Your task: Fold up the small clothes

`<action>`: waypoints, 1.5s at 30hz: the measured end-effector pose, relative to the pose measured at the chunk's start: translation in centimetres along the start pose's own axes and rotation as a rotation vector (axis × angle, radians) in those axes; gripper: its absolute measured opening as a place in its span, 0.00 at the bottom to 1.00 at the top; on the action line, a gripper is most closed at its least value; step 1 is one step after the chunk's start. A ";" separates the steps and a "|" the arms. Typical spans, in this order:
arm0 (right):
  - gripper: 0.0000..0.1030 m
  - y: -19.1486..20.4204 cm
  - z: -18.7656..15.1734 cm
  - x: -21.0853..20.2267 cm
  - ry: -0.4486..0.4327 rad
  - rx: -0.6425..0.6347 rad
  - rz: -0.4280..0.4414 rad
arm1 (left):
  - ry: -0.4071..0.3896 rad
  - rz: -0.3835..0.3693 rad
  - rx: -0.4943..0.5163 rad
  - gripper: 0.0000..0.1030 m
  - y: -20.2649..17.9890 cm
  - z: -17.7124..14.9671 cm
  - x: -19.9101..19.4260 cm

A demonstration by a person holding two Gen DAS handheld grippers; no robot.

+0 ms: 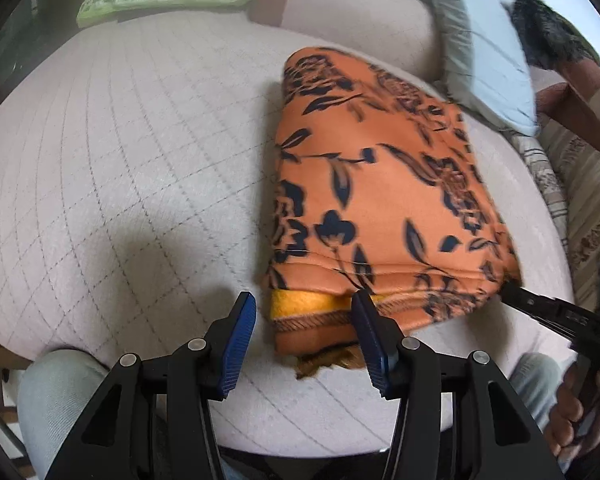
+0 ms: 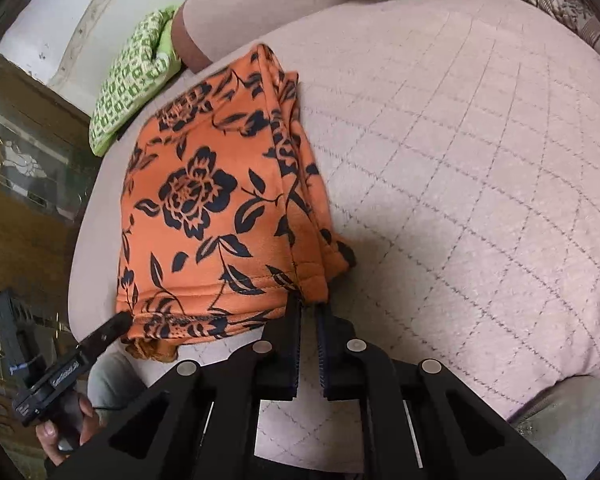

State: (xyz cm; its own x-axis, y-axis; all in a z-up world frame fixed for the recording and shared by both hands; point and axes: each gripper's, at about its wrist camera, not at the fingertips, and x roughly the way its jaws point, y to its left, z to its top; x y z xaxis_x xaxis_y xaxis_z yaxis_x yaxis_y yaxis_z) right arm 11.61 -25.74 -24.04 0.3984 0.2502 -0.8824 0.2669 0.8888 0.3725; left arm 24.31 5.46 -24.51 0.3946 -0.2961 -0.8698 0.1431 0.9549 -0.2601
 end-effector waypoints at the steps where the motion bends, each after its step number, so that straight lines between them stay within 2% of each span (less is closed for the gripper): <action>1: 0.06 0.0 0.0 0.1 0.002 -0.001 -0.008 | -0.001 0.007 0.009 0.49 -0.1 0.0 0.0; 3: 0.05 -0.1 -0.1 1.0 0.026 -0.002 -0.024 | 0.022 0.036 0.007 0.49 0.1 -0.1 0.9; 4: 0.00 -0.2 -0.3 1.3 0.030 -0.004 -0.036 | 0.033 0.037 -0.008 0.48 0.4 -0.2 1.0; 6: 0.00 -0.2 -0.8 1.5 0.045 -0.002 -0.066 | 0.017 0.004 -0.026 0.48 0.8 -0.4 0.3; 8: 0.01 -0.5 -1.4 0.5 0.021 0.022 -0.009 | -0.014 -0.030 -0.037 0.49 1.2 -0.6 -0.9; 9: 0.07 -0.3 -1.7 -0.4 -0.004 0.018 0.025 | -0.029 -0.051 -0.046 0.49 1.5 -0.6 -1.6; 11: 0.09 0.2 -2.3 -2.1 -0.043 0.004 0.056 | -0.045 -0.065 -0.066 0.49 2.0 -0.7 -2.3; 12: 0.21 0.5 -2.4 -2.8 -0.053 0.000 0.071 | -0.045 -0.071 -0.078 0.49 2.3 -0.5 -2.4; 13: 0.40 0.9 -2.3 -3.5 -0.053 -0.003 0.090 | -0.048 -0.085 -0.091 0.49 2.8 -0.1 -2.5; 14: 0.49 1.1 -2.2 -3.8 -0.057 -0.004 0.095 | -0.055 -0.094 -0.104 0.50 3.1 0.1 -2.5; 15: 0.63 1.6 -1.9 -4.2 -0.068 -0.006 0.084 | -0.061 -0.102 -0.123 0.52 3.3 0.5 -2.5; 16: 0.66 2.0 -1.2 -4.4 -0.072 -0.007 0.070 | -0.055 -0.110 -0.137 0.56 3.4 0.8 -2.2; 18: 0.66 2.3 -0.1 -3.7 -0.052 0.001 0.075 | 0.008 -0.136 -0.164 0.56 3.6 1.7 -0.4; 20: 0.65 1.7 1.8 -1.9 -0.023 0.030 0.042 | 0.050 -0.177 -0.197 0.55 3.7 2.2 1.4; 22: 0.61 0.4 3.3 0.6 0.029 0.063 0.001 | 0.090 -0.218 -0.164 0.56 3.1 2.3 3.0; 23: 0.58 -0.4 3.5 1.7 0.063 0.105 0.018 | 0.115 -0.225 -0.159 0.55 2.9 2.0 4.0; 24: 0.55 -0.9 3.4 2.6 0.097 0.136 0.048 | 0.107 -0.218 -0.174 0.55 2.9 1.9 4.1; 26: 0.46 -1.1 3.2 3.5 0.107 0.143 0.086 | 0.083 -0.251 -0.222 0.51 3.2 1.9 4.1; 27: 0.34 -1.0 3.1 3.5 0.101 0.125 0.090 | 0.080 -0.262 -0.252 0.46 3.5 1.7 4.2; 28: 0.16 -0.9 2.9 3.6 0.095 0.115 0.085 | 0.080 -0.255 -0.265 0.33 3.7 1.5 4.3; 29: 0.15 -0.9 2.8 3.5 0.096 0.121 0.087 | 0.083 -0.255 -0.265 0.22 3.9 1.5 4.4; 30: 0.13 -0.7 2.6 3.1 0.091 0.129 0.086 | 0.079 -0.293 -0.269 0.15 4.2 1.6 4.0; 32: 0.10 0.2 2.2 2.0 0.072 0.112 0.057 | 0.039 -0.320 -0.268 0.11 4.4 1.7 2.7; 34: 0.09 1.5 1.6 0.3 0.048 0.106 0.067 | -0.019 -0.321 -0.262 0.11 4.6 2.1 0.8; 36: 0.09 2.8 0.3 -1.3 0.023 0.110 0.077 | -0.041 -0.320 -0.254 0.11 5.3 1.9 -0.4; 39: 0.06 3.5 -2.1 -2.2 0.023 0.157 0.085 | 0.024 -0.301 -0.242 0.11 6.1 1.1 -0.1; 42: 0.07 4.3 -3.6 -1.0 0.044 0.140 -0.017 | 0.099 -0.216 -0.201 0.16 6.1 0.4 1.1; 43: 0.10 4.9 -3.4 -0.1 0.074 0.136 -0.054 | 0.087 -0.200 -0.192 0.19 6.0 0.4 0.9; 45: 0.15 5.9 -2.6 0.1 0.071 0.126 -0.074 | 0.048 -0.192 -0.168 0.22 6.0 0.6 -0.2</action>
State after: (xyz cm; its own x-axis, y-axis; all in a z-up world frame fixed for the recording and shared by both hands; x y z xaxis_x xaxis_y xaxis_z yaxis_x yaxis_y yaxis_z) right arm 10.91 -19.48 -22.64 0.3116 0.2169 -0.9251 0.4032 0.8514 0.3354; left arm 25.65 11.19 -25.63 0.3311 -0.4751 -0.8153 0.0570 0.8725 -0.4853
